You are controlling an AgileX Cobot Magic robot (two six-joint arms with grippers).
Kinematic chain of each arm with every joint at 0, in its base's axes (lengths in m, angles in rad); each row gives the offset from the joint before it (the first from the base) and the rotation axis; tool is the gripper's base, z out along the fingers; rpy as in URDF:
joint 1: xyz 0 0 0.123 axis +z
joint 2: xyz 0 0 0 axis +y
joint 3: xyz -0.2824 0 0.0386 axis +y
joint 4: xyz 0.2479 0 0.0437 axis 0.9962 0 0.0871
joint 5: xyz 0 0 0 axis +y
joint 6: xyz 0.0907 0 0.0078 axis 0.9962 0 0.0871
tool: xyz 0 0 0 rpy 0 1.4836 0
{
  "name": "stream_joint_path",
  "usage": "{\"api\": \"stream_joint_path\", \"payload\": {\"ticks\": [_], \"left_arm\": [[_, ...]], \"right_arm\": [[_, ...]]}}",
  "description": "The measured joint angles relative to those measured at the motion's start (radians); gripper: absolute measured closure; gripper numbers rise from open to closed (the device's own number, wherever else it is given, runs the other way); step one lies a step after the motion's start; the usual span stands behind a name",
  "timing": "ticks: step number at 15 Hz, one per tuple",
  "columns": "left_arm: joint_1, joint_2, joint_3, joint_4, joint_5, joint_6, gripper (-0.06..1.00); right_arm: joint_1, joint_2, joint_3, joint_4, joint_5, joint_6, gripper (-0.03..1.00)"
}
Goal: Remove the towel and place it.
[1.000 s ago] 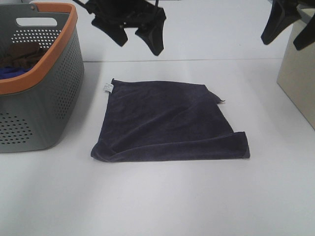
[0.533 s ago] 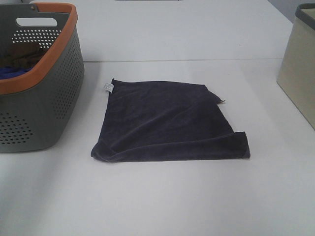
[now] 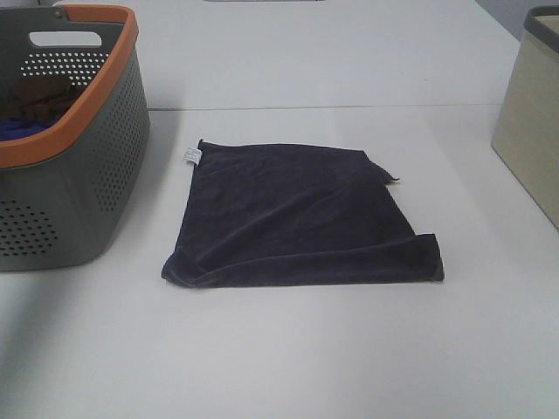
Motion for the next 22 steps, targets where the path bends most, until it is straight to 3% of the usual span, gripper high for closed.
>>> {"api": "stream_joint_path", "payload": {"ticks": [5, 9, 16, 22], "left_arm": [[0.000, -0.253, 0.260, 0.090, 0.001, -0.016, 0.11], [0.000, -0.544, 0.478, 0.096, -0.053, -0.039, 0.11], [0.000, -0.970, 0.839, 0.097, -0.156, -0.052, 0.11], [0.000, -1.426, 1.030, 0.094, -0.159, -0.052, 0.11]], "right_arm": [[0.000, -0.337, 0.314, 0.024, 0.000, 0.002, 0.35], [0.000, -0.704, 0.580, -0.001, 0.002, -0.033, 0.35], [0.136, -1.009, 0.747, -0.005, -0.038, -0.068, 0.35], [0.139, -1.292, 0.861, -0.003, -0.100, -0.065, 0.35]]}}
